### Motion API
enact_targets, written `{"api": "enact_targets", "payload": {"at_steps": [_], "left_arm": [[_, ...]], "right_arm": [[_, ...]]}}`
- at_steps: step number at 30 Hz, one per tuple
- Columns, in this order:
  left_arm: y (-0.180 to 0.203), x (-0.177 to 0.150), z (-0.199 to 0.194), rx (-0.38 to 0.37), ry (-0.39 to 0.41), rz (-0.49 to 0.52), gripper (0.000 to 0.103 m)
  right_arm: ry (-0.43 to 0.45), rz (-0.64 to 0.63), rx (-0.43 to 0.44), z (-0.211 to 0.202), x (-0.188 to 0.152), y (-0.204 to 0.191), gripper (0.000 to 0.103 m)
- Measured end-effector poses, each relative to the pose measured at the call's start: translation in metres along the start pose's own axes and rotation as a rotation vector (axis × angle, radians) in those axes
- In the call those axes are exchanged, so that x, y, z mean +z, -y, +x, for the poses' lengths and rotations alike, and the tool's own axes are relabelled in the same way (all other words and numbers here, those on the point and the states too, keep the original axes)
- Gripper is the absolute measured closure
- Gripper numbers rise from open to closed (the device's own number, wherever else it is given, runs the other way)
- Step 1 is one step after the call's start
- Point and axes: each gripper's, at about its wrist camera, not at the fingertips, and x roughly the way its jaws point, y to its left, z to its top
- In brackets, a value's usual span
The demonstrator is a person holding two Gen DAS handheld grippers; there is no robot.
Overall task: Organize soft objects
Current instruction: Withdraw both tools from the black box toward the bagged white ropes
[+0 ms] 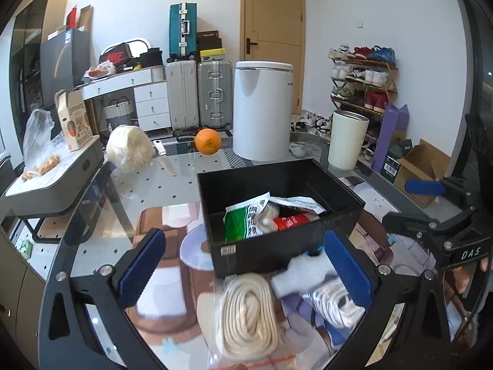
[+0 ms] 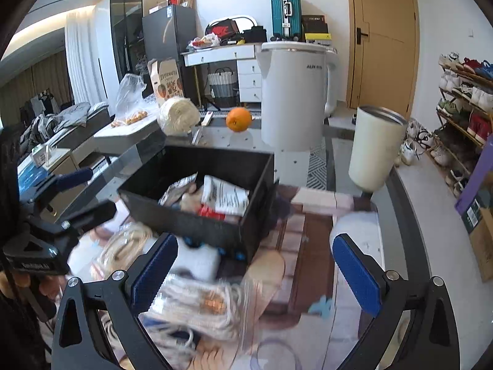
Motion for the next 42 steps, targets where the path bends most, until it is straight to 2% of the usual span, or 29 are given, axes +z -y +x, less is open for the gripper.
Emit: {"api": "enact_targets", "payload": {"at_steps": [11,23,26,32,42], "left_arm": [[0.013,-0.024,-0.026,0.014,0.007,0.034,0.0],[0.003,-0.05,-0.026,0.051,-0.05,-0.018,0.0],[-0.001,-0.052,-0.025,0.051,-0.055,-0.027,0.0],[-0.003,-0.051,-0.017,0.079,-0.07,-0.005,0.0],[-0.008,-0.042,-0.01,0.083,-0.067,0.003,0.0]], "right_arm": [[-0.024,-0.029,0.009,-0.019,-0.019,-0.015,0.001],[-0.072,-0.01,0.056,-0.022,-0.022,-0.02,0.001],[-0.09,0.011,0.086,-0.018,-0.023,-0.02,0.001],[-0.117,0.012,0.074,-0.009,-0.027,-0.023,0.001],[-0.131,-0.009,0.069,-0.006,-0.029,-0.024,0.001]]}}
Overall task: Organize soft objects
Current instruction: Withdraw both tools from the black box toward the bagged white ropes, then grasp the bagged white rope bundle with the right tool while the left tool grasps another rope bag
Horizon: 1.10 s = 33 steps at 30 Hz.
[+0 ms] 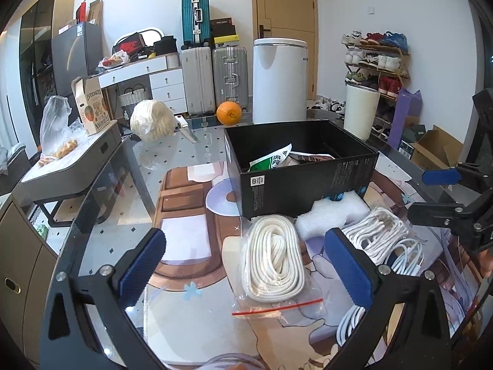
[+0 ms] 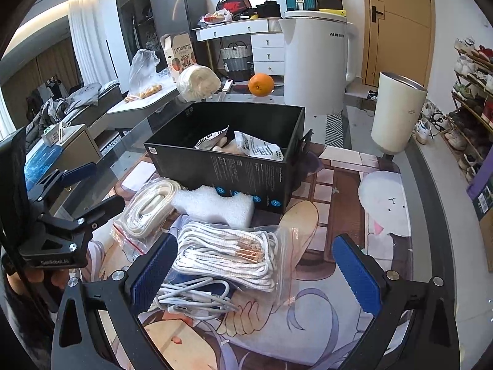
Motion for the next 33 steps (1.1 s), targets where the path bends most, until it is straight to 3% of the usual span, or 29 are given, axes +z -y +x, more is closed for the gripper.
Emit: {"api": "enact_targets", "payload": {"at_steps": [18,33], "left_arm": [[-0.001,-0.002,0.006,-0.014,-0.021,-0.014,0.0],[-0.007,-0.003,0.008,-0.011,-0.025,-0.03,0.0]], "right_arm": [[-0.073,0.012,0.054,0.022,-0.005,-0.01,0.001],[-0.191,-0.011,0.01,0.059,-0.005,-0.033,0.001]]}}
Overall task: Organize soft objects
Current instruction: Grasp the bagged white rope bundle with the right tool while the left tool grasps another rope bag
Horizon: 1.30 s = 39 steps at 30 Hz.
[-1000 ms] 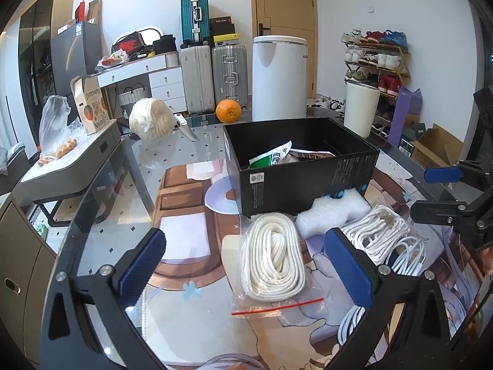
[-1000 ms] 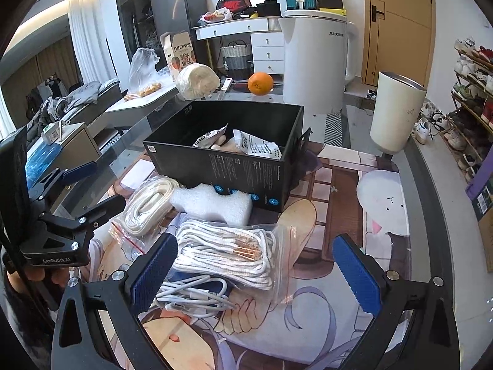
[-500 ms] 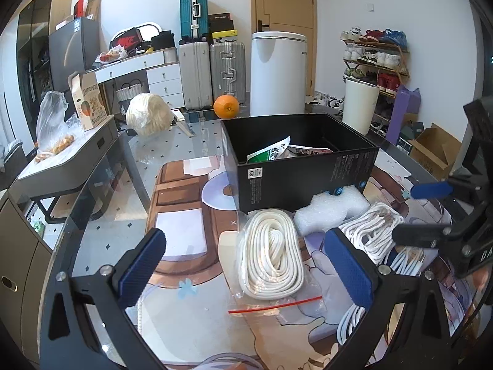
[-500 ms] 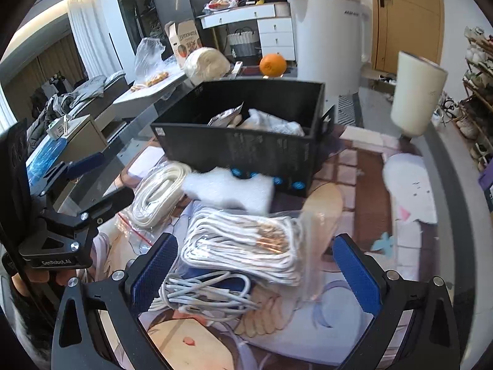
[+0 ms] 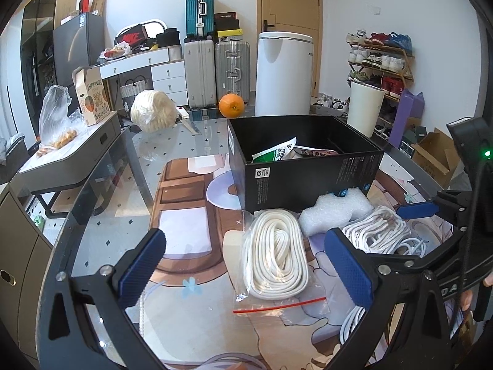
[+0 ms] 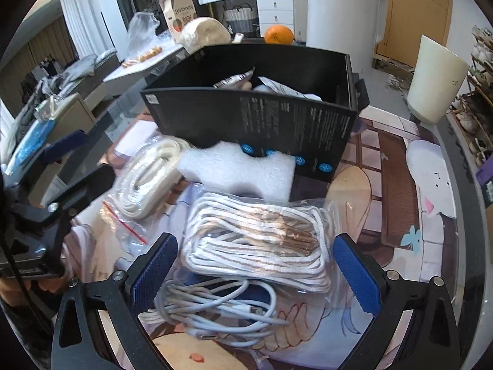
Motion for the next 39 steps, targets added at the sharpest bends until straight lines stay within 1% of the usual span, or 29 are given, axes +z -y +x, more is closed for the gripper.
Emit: {"api": "enact_targets", "payload": {"at_steps": [2,10,14,18,20,26,34,39], "left_arm": [[0.0,0.0,0.0,-0.002,0.0,0.003,0.0],[0.002,-0.001,0.001,-0.004,-0.007,0.006,0.0],[0.002,-0.001,0.002,-0.01,-0.013,0.003,0.0],[0.001,-0.001,0.002,-0.006,-0.016,0.0,0.0],[0.001,-0.001,0.003,-0.004,-0.021,-0.005,0.0],[0.0,-0.001,0.003,-0.013,-0.02,-0.004,0.0],[0.002,0.0,0.004,-0.013,-0.03,0.003,0.0],[0.005,0.0,0.007,-0.013,-0.048,0.021,0.0]], "right_arm": [[-0.014,0.003,-0.017,0.005,0.001,0.001,0.001],[-0.051,0.001,-0.019,0.017,0.005,0.004,0.001],[-0.05,0.011,-0.018,0.02,0.006,0.004,0.001],[-0.064,-0.001,-0.053,0.022,0.006,-0.003,0.001],[-0.075,-0.03,-0.08,0.025,0.006,-0.008,0.001],[-0.046,-0.048,-0.054,0.022,0.0,-0.006,0.002],[-0.006,-0.051,-0.006,0.007,-0.012,0.004,0.014],[0.029,-0.054,-0.002,-0.009,-0.017,0.011,0.016]]}}
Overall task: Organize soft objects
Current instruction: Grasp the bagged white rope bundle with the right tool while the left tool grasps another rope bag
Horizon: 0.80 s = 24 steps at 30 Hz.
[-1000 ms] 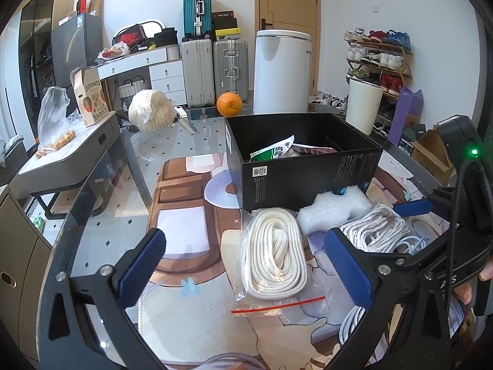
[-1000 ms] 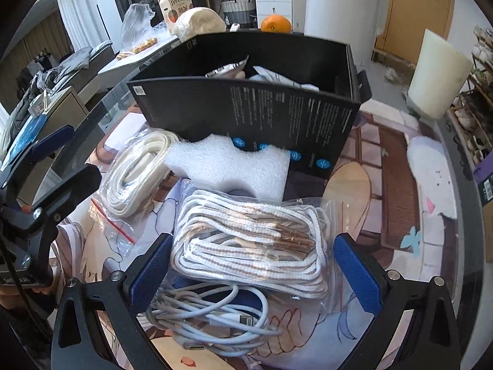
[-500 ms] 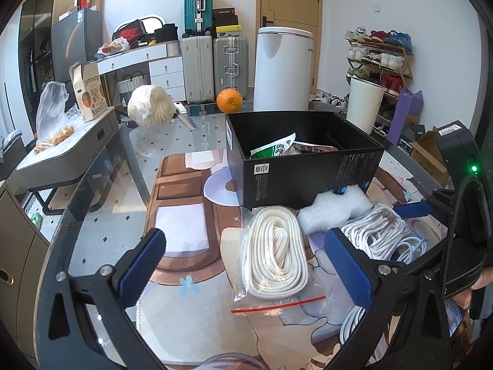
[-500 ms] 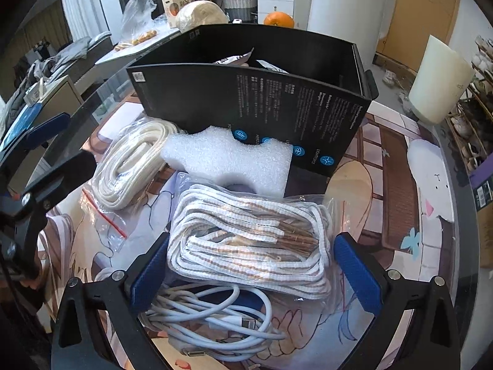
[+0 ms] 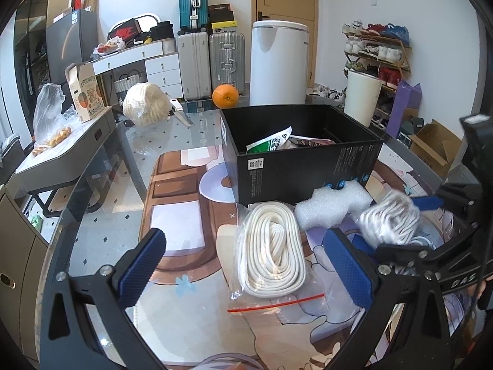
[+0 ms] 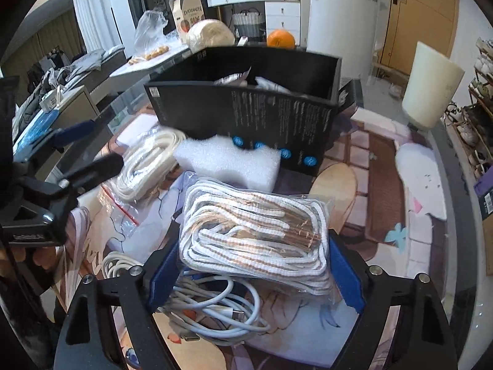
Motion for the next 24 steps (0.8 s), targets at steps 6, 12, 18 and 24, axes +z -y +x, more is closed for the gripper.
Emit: {"api": "enact_targets", "payload": {"at_steps": [6,12,18,24], "left_arm": [[0.01,0.001,0.014,0.014,-0.072,0.048,0.0],[0.02,0.002,0.04,0.051,-0.188,0.074,0.0],[0.021,0.001,0.05,0.074,-0.228,0.075,0.0],[0.011,0.0,0.055,0.025,-0.251,0.027,0.0]], "right_arm": [[0.066,-0.001,-0.003,-0.026,0.003,0.009,0.016],[0.114,0.008,-0.004,-0.042,0.004,0.011,0.016],[0.125,0.016,-0.007,-0.044,0.007,0.015,0.016],[0.13,0.01,0.001,-0.042,0.009,0.01,0.016]]}}
